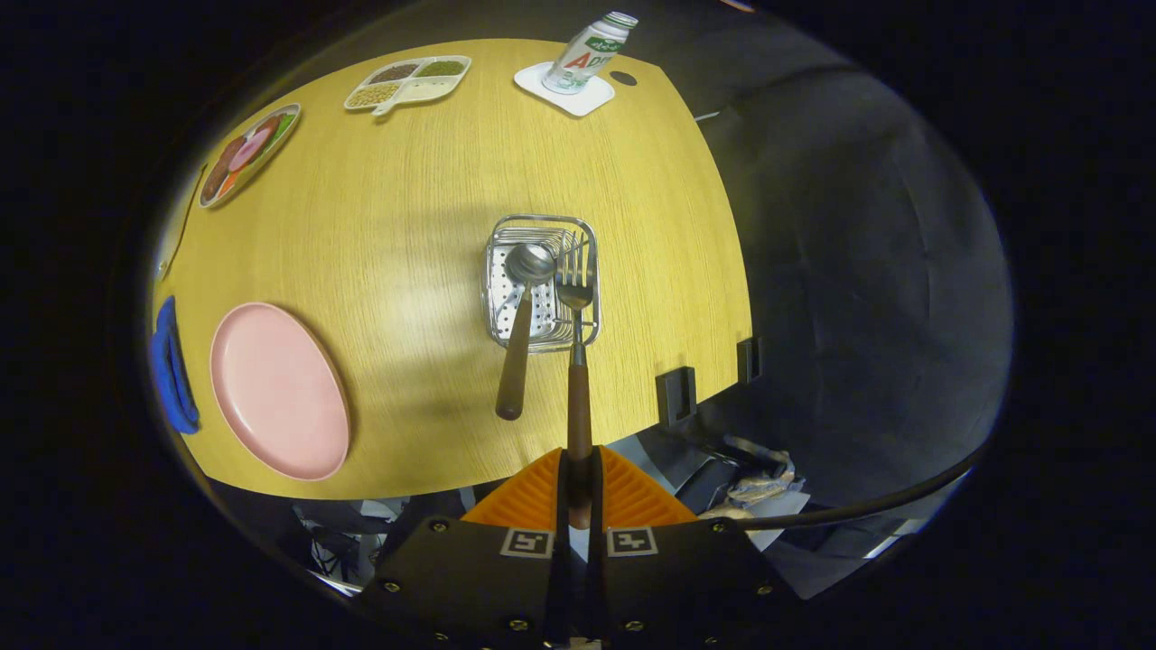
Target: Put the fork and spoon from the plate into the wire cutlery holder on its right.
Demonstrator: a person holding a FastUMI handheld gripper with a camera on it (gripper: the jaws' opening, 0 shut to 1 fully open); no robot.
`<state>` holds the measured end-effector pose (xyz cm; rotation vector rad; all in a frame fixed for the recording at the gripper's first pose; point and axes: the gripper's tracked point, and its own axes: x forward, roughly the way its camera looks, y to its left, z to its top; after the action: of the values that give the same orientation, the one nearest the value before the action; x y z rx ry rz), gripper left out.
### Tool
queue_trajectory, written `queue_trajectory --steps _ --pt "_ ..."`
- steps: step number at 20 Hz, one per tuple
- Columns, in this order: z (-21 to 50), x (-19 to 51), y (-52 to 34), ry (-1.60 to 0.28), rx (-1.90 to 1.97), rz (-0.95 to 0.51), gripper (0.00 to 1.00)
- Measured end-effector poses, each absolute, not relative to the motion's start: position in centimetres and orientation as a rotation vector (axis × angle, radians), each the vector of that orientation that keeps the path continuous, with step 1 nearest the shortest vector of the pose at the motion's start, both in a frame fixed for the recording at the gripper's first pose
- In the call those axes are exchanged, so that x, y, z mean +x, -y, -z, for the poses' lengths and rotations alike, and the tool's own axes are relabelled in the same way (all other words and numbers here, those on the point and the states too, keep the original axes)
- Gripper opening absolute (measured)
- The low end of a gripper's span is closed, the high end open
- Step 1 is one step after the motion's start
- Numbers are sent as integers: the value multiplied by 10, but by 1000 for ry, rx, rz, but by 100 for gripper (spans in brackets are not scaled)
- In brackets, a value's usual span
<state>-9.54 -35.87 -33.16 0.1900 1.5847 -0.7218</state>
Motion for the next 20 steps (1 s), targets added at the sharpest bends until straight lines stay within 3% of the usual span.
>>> queue_trajectory --steps 11,18,19,20 --pt "338 -97 351 -1694 166 615 7" --pt "327 -90 352 -1652 143 590 18" --pt "326 -90 350 -1643 151 591 43" --pt "325 -90 348 -1641 149 588 44"
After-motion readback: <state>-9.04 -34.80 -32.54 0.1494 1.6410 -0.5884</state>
